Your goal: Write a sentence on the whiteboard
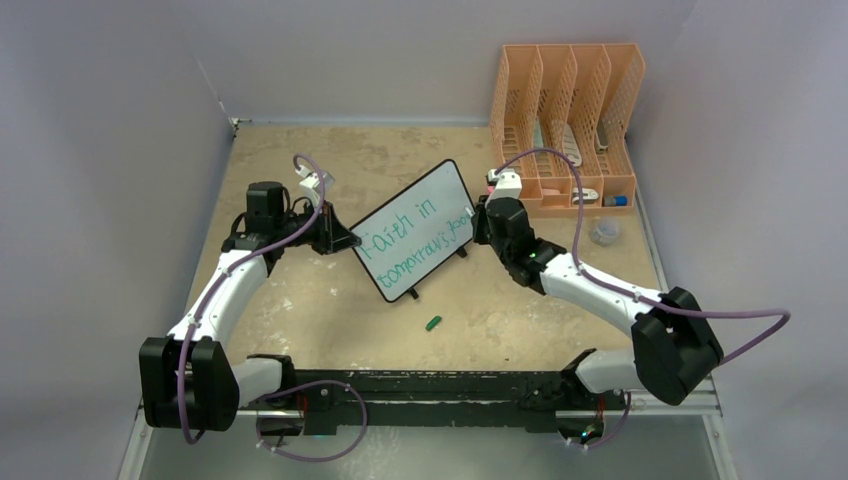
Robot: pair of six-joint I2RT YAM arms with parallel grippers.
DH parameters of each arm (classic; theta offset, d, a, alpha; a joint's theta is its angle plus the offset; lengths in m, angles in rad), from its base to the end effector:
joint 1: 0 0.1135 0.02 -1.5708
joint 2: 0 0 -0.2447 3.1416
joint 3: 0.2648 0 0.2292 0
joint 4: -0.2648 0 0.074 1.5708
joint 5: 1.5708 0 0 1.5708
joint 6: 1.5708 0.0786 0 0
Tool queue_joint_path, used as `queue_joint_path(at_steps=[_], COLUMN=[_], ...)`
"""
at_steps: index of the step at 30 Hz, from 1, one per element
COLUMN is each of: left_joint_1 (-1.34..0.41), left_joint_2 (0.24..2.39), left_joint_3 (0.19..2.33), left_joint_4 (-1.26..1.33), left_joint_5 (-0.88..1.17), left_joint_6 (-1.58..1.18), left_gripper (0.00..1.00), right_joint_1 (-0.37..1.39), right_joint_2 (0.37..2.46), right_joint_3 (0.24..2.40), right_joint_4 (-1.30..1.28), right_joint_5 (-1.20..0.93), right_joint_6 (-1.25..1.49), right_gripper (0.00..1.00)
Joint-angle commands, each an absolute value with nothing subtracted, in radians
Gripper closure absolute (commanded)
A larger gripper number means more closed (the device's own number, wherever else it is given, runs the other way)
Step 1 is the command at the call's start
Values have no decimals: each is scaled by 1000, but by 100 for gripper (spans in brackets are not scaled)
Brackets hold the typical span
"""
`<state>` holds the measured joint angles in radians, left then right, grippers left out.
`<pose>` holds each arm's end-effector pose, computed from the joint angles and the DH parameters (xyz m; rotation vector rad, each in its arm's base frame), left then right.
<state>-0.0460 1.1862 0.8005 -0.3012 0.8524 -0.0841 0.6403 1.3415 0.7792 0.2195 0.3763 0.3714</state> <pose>0.2499 -0.0707 0.2329 0.4145 2.1257 -1.0245 0.2755 0.1692 0.2352 -0.0020 1.9022 0.3299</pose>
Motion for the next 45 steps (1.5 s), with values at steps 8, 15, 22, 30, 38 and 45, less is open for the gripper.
queue_joint_path(at_steps=[8,15,22,30,38,45], left_joint_1=[-33,-32,-34,-33,-32,-33], left_joint_2=[1197,1198,1198,1197,1195,1195], left_joint_3=[796,796,798,796,796,796], left_joint_4=[-315,-316,-315,-315,-315,-314], left_joint_5=[726,724,724,724,726,724], left_joint_6=[-5,-5,-5,-5,-5,-5], left_gripper=[100,100,100,100,100,100], right_joint_1=[637,638,637,637,636,637], right_joint_2=[1341,1348,1340,1327,1332,1343], right_joint_3=[848,834,804,767,753,752], right_joint_4=[269,262,242,223,216,207], right_joint_5=[394,384,371,371,378,388], right_joint_6=[338,340,357,376,381,385], right_gripper=[100,100,100,100,100,100])
